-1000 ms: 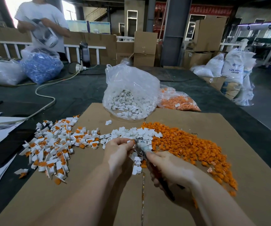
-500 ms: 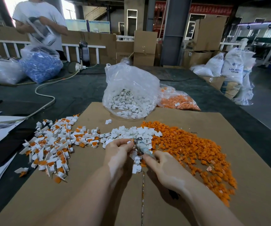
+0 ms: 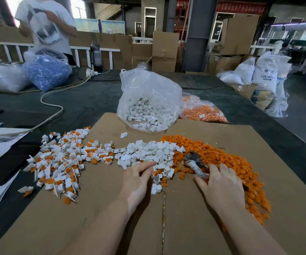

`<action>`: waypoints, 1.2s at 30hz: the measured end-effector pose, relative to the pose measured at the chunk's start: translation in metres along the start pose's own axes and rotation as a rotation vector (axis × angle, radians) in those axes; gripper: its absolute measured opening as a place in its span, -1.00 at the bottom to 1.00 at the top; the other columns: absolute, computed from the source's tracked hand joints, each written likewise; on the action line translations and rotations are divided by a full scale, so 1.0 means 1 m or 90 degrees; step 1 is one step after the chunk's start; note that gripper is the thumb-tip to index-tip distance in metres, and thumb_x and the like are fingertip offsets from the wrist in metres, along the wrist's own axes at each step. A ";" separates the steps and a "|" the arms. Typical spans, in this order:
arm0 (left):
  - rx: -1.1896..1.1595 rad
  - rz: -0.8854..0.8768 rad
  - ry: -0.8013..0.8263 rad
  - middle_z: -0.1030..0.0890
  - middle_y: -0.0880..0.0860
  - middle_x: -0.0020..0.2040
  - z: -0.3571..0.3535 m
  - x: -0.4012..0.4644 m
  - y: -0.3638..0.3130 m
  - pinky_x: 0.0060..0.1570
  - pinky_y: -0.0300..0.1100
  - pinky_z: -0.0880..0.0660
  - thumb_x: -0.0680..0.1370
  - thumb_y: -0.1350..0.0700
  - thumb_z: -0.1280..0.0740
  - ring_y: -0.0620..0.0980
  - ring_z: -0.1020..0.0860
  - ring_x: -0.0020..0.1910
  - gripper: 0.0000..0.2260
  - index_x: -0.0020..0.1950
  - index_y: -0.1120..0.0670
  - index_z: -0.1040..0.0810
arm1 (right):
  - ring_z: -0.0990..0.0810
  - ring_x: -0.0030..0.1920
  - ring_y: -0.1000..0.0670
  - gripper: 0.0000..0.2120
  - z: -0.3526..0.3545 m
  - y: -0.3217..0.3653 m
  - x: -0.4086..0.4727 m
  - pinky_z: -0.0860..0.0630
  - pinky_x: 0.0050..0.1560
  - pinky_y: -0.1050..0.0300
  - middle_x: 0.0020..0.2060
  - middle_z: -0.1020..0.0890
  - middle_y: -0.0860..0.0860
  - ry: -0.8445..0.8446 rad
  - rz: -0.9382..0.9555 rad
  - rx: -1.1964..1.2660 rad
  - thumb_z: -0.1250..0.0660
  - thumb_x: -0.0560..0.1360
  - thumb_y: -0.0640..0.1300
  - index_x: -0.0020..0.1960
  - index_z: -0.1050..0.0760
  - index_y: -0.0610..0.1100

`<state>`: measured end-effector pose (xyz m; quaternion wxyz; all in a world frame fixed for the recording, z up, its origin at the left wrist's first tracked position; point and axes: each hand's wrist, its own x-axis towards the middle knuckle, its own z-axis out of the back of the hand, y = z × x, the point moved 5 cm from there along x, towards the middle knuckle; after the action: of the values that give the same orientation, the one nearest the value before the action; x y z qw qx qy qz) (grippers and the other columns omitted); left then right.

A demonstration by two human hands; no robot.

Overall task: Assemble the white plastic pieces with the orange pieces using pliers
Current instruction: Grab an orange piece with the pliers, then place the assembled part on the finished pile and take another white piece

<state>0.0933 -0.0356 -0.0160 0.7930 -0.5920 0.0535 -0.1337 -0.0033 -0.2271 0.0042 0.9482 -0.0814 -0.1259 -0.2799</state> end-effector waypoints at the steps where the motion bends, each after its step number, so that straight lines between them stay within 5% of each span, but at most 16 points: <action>1: 0.013 -0.011 0.006 -0.55 -0.15 0.04 0.000 0.000 0.000 -0.14 -0.72 -0.24 0.58 0.17 -0.25 -0.27 -0.44 0.03 -0.79 0.10 -0.04 -0.62 | -0.46 0.21 -0.13 -0.43 0.003 0.001 0.000 -0.35 0.24 -0.02 0.20 -0.51 -0.11 -0.022 0.001 0.005 -0.20 0.48 0.28 0.27 -0.45 -0.13; 4: 0.035 -0.035 0.022 -0.54 -0.16 0.04 -0.001 0.001 -0.001 -0.13 -0.72 -0.22 0.59 0.19 -0.22 -0.29 -0.43 0.03 -0.77 0.12 -0.04 -0.61 | -0.58 0.03 -0.27 -0.48 0.014 0.017 -0.003 -0.45 0.12 -0.23 0.01 -0.60 -0.26 -0.164 0.067 0.112 -0.54 0.29 0.03 0.11 -0.58 -0.28; 8: 0.046 -0.049 0.033 -0.59 -0.11 0.05 -0.004 -0.001 -0.003 -0.08 -0.66 -0.28 0.59 0.20 -0.23 -0.23 -0.49 0.08 -0.77 0.12 -0.02 -0.61 | -0.63 -0.11 -0.09 -0.66 0.024 0.062 -0.018 -0.61 -0.12 0.05 -0.12 -0.65 -0.09 -0.230 0.250 0.371 -0.53 0.31 -0.30 0.08 -0.62 -0.19; 11: 0.057 -0.069 0.046 -0.60 -0.03 0.06 -0.006 -0.005 -0.004 -0.03 -0.58 -0.33 0.57 0.24 -0.24 -0.16 -0.51 0.08 -0.77 0.11 0.02 -0.61 | -0.62 -0.20 -0.06 -0.80 0.021 0.080 -0.026 -0.59 -0.21 0.11 -0.24 -0.64 -0.04 -0.209 0.296 0.458 -0.49 0.33 -0.35 -0.07 -0.64 -0.19; 18: -0.005 -0.066 0.098 -0.59 -0.03 -0.15 -0.007 -0.013 -0.004 -0.20 -0.46 -0.42 0.42 0.34 -0.41 -0.07 -0.54 -0.19 -0.66 0.15 0.06 -0.60 | -0.58 -0.15 0.00 -0.94 0.007 0.078 -0.025 -0.50 -0.15 0.18 -0.22 -0.61 0.01 -0.132 0.215 0.571 -0.40 0.44 -0.32 -0.15 -0.59 -0.19; 26: -0.019 -0.096 0.096 -0.57 -0.10 -0.23 -0.010 -0.016 -0.010 -0.24 -0.44 -0.41 0.41 0.35 -0.42 -0.28 -0.48 -0.33 -0.73 0.05 0.10 -0.62 | -0.55 -0.16 -0.01 -0.93 0.015 0.079 -0.028 -0.38 -0.12 0.29 -0.26 -0.58 0.01 -0.160 0.228 0.547 -0.46 0.38 -0.30 -0.21 -0.58 -0.18; 29: -0.029 -0.080 0.044 -0.51 -0.10 -0.29 -0.004 -0.014 -0.007 -0.30 -0.45 -0.37 0.44 0.29 -0.41 -0.21 -0.47 -0.33 -0.77 0.04 0.04 -0.59 | -0.53 -0.18 0.02 -0.94 0.015 0.075 -0.027 -0.38 -0.16 0.31 -0.25 -0.58 0.01 -0.190 0.203 0.546 -0.46 0.40 -0.26 -0.14 -0.60 -0.18; 32: -0.028 -0.034 -0.067 -0.57 0.01 -0.11 0.009 -0.010 0.002 -0.22 -0.46 -0.39 0.48 0.21 -0.40 -0.10 -0.54 -0.15 -0.84 0.00 -0.02 -0.60 | -0.55 -0.15 0.02 -0.93 0.011 0.065 -0.025 -0.43 -0.13 0.27 -0.22 -0.60 0.01 -0.214 0.117 0.540 -0.44 0.42 -0.27 -0.10 -0.61 -0.19; 36: 0.025 -0.006 -0.171 -0.48 -0.02 0.00 0.029 -0.004 0.008 -0.08 -0.39 -0.31 0.51 0.14 -0.37 -0.20 -0.44 -0.10 -0.92 -0.07 -0.05 -0.57 | -0.52 -0.04 0.05 -0.89 0.000 0.053 -0.019 -0.34 -0.04 0.28 -0.13 -0.62 0.02 -0.180 -0.027 0.548 -0.34 0.48 -0.29 -0.05 -0.61 -0.16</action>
<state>0.0979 -0.0058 -0.0153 0.8038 -0.5892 -0.0588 -0.0579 0.0099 -0.1735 -0.0056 0.8634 0.2852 -0.3605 -0.2081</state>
